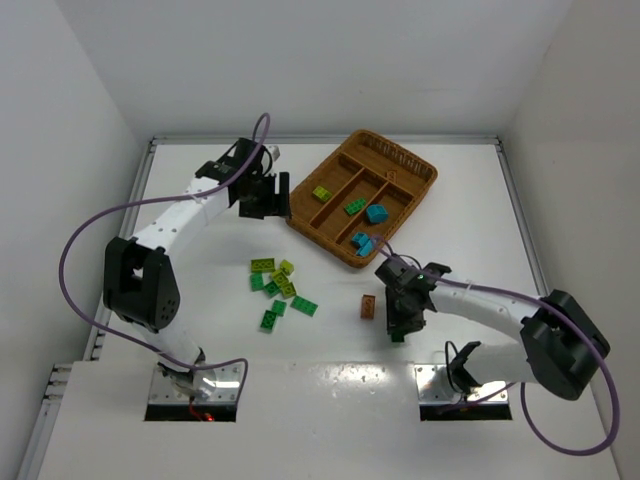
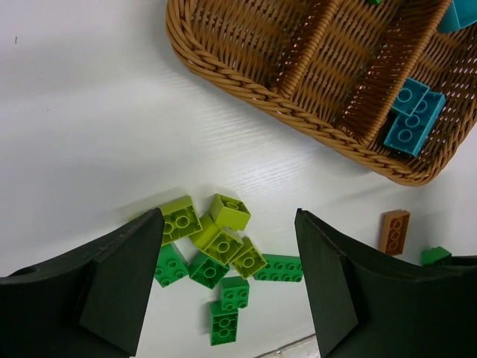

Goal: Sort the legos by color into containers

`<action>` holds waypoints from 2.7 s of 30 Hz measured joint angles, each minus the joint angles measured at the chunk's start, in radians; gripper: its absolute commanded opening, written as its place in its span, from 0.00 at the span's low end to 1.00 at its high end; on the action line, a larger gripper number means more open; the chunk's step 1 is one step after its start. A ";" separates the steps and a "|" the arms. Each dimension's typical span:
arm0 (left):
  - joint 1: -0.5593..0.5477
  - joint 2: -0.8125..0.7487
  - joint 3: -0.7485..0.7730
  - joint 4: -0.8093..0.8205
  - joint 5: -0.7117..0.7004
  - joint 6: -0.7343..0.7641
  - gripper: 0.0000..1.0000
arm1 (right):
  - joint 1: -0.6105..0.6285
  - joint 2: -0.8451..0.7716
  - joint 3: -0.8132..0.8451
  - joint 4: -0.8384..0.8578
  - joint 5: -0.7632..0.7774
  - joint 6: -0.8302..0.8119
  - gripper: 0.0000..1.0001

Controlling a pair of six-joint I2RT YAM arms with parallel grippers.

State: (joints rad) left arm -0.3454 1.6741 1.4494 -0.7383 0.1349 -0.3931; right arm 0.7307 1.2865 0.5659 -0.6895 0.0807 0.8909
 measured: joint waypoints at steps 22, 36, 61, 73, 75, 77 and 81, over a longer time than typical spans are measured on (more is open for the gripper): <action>0.000 0.000 0.000 -0.019 -0.229 -0.020 0.93 | -0.155 0.284 0.681 0.140 0.171 -0.222 0.14; 0.019 -0.001 -0.002 -0.025 -0.255 -0.035 1.00 | -0.225 0.818 1.160 0.202 0.115 -0.348 0.30; 0.059 -0.143 -0.192 -0.024 -0.204 -0.067 0.96 | 0.011 0.235 0.462 0.356 -0.020 -0.436 0.65; 0.103 -0.103 -0.193 -0.016 -0.203 -0.087 0.97 | 0.230 0.421 0.413 0.417 -0.095 -0.592 0.73; 0.156 -0.101 -0.178 -0.014 -0.200 -0.090 0.97 | 0.239 0.467 0.434 0.432 -0.108 -0.615 0.73; 0.200 -0.101 -0.173 -0.013 -0.195 -0.092 0.97 | 0.241 0.504 0.453 0.451 -0.112 -0.632 0.73; 0.245 -0.101 -0.173 -0.016 -0.183 -0.098 0.97 | 0.241 0.543 0.466 0.481 -0.116 -0.653 0.73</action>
State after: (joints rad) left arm -0.1001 1.5730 1.2762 -0.7544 -0.0483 -0.4908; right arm 0.9722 1.8297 1.0317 -0.2081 -0.0353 0.2375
